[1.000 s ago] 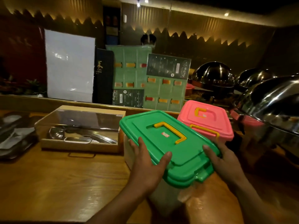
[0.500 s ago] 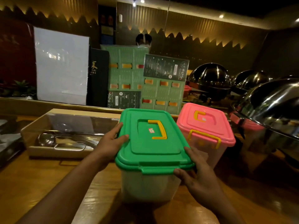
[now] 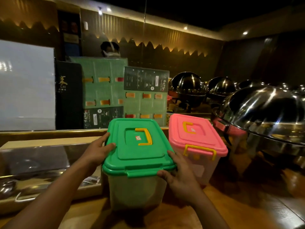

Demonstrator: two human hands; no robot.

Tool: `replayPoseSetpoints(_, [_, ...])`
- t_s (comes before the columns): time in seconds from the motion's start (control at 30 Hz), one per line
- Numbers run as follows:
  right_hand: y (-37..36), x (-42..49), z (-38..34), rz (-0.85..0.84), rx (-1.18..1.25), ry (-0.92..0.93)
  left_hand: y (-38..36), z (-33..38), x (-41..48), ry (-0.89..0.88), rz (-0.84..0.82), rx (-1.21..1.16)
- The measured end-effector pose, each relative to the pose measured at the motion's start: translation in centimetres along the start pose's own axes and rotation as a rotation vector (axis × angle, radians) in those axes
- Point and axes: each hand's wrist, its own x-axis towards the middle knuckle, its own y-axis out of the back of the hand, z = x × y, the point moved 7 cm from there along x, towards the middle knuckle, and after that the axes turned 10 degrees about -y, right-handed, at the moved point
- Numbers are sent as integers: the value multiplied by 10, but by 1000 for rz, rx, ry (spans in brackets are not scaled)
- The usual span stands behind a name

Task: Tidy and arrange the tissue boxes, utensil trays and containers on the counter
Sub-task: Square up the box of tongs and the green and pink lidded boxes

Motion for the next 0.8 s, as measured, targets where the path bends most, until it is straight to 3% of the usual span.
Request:
replayPoseSetpoints(0.23, [-4,10,-6,3,-73,-32,7,-3,20,6,-27,38])
replayPoseSetpoints(0.37, [25,10,-24,61,-242,189,12,12,10,-32,13,225])
replayPoseSetpoints(0.47, [71,31,-5,274,-447,147,4,49,-4,-203,85,588])
replayPoseSetpoints(0.57, [94,57,28,273,-706,62,-22,89,-17,-406,173,833])
replayPoseSetpoints(0.67, [103,71,44,232,-792,194,-64,115,-27,-507,250,776])
replayPoseSetpoints(0.8, [116,78,49,157,-758,315,-161,114,-48,-612,165,736])
